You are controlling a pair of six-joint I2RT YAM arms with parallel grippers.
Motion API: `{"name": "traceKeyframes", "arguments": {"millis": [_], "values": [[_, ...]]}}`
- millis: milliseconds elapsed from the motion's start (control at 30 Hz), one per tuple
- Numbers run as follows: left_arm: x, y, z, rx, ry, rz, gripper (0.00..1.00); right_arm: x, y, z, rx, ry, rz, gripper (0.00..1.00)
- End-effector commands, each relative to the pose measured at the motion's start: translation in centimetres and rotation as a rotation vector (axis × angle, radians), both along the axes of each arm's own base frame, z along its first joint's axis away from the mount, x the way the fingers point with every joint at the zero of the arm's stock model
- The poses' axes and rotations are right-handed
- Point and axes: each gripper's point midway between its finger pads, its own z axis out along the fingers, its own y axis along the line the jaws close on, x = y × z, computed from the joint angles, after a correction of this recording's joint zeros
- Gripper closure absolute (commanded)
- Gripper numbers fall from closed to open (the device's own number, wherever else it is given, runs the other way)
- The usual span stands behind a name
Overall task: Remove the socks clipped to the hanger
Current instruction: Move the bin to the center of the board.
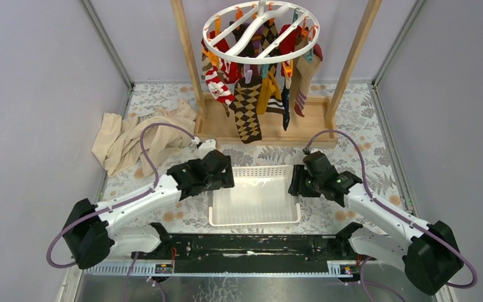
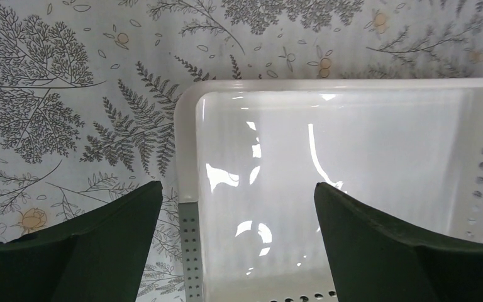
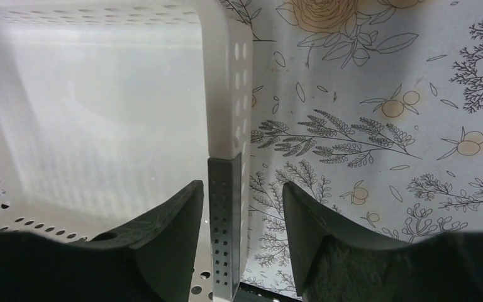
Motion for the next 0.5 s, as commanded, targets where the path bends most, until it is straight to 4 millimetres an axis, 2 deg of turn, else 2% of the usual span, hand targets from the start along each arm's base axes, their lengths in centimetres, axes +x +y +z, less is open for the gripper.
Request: {"name": "traceKeyframes", "arguments": {"millis": [0, 133, 200, 367, 400, 467], "values": [[-0.1, 1.9, -2.1, 0.122, 0.000, 0.065, 0.01, 1.0, -0.1, 0.0, -0.026, -0.040, -0.053, 0.45], [-0.1, 2.0, -3.6, 0.172, 0.019, 0.069, 0.05, 1.5, -0.4, 0.1, -0.046, -0.053, -0.077, 0.54], [0.0, 1.7, -3.9, 0.177, 0.018, 0.065, 0.15, 1.8, -0.5, 0.5, -0.047, -0.069, -0.093, 0.60], [0.5, 1.2, -4.1, 0.178, 0.013, 0.061, 0.49, 2.6, -0.9, 1.5, -0.062, -0.108, -0.126, 0.73], [0.6, 1.1, -4.1, 0.180, 0.013, 0.058, 0.53, 2.7, -0.9, 1.7, -0.063, -0.113, -0.131, 0.74], [1.0, 0.8, -4.0, 0.185, 0.008, 0.057, 0.55, 3.1, -0.9, 1.9, -0.068, -0.119, -0.139, 0.74]]}}
